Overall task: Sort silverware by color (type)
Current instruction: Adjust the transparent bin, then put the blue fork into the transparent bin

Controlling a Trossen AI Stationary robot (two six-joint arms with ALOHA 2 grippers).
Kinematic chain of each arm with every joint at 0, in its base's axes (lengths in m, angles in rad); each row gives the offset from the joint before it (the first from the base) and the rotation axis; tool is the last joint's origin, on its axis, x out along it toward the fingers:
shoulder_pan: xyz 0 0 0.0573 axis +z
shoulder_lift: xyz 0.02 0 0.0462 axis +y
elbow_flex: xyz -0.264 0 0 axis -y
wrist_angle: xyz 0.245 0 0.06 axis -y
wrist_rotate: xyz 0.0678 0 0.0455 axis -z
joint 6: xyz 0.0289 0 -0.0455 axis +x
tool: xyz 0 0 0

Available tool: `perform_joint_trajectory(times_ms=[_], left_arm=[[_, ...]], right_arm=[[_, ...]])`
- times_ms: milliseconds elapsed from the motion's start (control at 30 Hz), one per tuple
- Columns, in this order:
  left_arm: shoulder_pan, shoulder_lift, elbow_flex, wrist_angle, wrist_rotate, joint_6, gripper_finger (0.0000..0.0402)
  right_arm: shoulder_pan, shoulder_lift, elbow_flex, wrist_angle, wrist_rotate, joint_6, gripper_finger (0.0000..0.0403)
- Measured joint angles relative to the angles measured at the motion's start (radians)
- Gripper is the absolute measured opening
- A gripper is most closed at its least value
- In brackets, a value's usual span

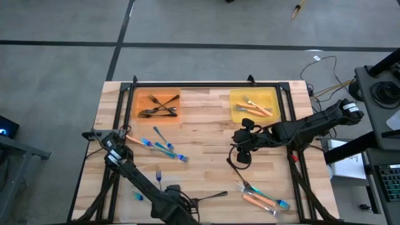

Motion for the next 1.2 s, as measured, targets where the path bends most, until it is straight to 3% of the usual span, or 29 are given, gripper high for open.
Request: perform_joint_trajectory(times_ms=[267,467,767,1067,1200], left_arm=[[-0.015,0.0,0.0,-0.064,0.002,0.0,0.0],[-0.042,0.0,0.0,-0.103,0.062,0.0,0.0],[-0.055,0.0,0.02,-0.064,0.026,0.026,0.0004],[-0.064,0.0,0.141,-0.215,0.014,0.065,0.0076],[-0.059,0.0,0.184,-0.31,-0.059,0.109,0.0123]], right_arm=[[0.0,0.0,0.0,0.0,0.0,0.0,0.0137],[0.0,0.0,0.0,0.0,0.0,0.0,0.0137],[0.0,0.0,0.0,0.0,0.0,0.0,0.0137],[0.0,0.0,0.0,0.0,0.0,0.0,0.0137],[0.0,0.0,0.0,0.0,0.0,0.0,0.0137]])
